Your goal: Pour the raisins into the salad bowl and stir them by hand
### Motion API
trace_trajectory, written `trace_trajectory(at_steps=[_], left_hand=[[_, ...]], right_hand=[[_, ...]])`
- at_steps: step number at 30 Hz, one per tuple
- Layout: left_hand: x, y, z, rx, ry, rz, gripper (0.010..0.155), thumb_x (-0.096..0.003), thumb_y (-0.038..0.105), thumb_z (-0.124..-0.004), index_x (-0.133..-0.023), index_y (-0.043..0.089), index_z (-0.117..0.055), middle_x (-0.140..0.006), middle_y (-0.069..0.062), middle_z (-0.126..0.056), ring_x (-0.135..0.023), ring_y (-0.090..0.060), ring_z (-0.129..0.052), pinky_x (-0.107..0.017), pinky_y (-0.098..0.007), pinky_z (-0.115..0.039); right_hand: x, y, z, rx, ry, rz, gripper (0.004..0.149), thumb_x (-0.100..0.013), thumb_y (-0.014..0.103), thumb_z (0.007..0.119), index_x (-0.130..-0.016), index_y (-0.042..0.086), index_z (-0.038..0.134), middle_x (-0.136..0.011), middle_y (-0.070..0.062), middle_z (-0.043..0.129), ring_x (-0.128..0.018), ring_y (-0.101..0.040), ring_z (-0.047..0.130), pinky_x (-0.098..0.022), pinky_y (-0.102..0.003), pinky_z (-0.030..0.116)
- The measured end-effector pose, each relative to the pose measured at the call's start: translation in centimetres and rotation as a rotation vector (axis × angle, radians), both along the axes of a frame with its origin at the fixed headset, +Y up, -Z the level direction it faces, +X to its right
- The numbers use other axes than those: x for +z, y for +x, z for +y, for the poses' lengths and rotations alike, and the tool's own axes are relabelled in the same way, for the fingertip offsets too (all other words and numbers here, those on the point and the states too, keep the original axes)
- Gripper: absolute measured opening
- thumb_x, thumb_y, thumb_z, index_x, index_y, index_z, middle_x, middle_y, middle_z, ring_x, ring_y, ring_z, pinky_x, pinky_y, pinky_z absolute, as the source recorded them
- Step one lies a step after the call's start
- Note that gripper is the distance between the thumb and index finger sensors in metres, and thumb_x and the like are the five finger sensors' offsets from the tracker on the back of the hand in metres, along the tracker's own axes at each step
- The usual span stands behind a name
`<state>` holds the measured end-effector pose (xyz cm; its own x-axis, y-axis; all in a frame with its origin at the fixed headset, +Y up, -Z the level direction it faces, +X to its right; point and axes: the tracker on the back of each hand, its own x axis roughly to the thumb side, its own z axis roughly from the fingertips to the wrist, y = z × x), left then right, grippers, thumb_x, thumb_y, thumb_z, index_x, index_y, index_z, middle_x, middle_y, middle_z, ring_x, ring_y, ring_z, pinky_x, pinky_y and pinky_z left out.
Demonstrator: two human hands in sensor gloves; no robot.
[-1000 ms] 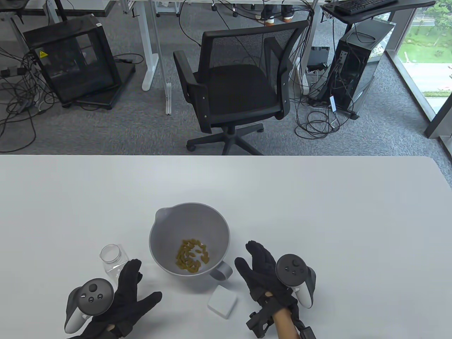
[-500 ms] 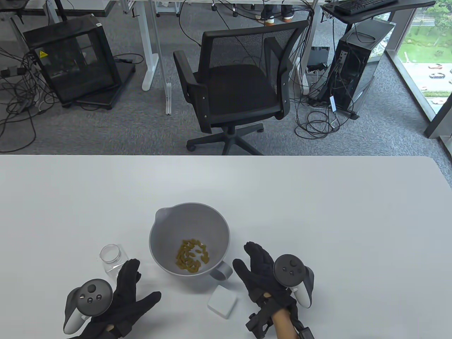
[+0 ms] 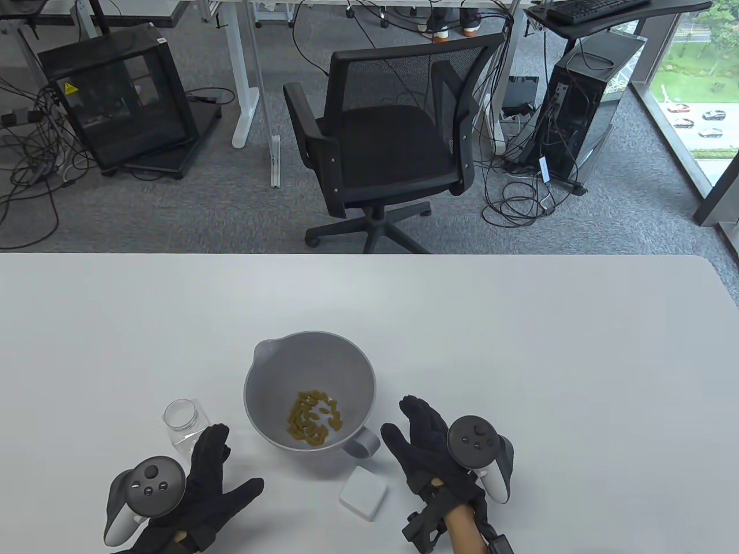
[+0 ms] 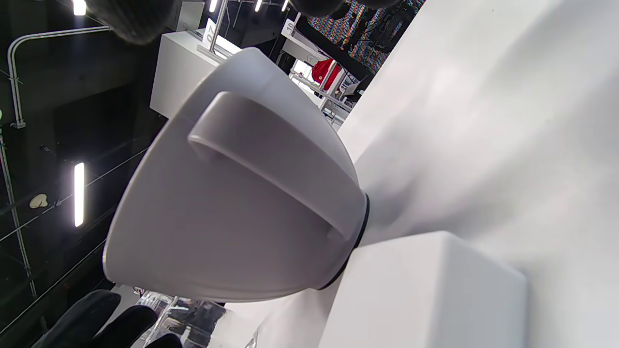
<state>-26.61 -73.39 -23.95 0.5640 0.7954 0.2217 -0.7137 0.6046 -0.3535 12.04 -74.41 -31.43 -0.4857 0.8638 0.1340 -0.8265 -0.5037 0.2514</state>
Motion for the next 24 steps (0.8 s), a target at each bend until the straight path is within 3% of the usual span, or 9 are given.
trace_trajectory(at_steps=[24], left_hand=[[-0.06, 0.52, -0.07, 0.004, -0.004, -0.038, 0.104, -0.0611, 0.053, -0.068, -0.102, 0.002, 0.013, -0.105, -0.039, 0.009, -0.098, -0.068, -0.026, -0.062, -0.086, -0.033]], right_hand=[[-0.15, 0.19, -0.28, 0.005, -0.023, -0.012, 0.088, -0.056, 0.065, 0.052, -0.110, 0.001, 0.024, -0.112, -0.034, 0.020, -0.095, -0.058, 0.015, -0.054, -0.082, 0.019]])
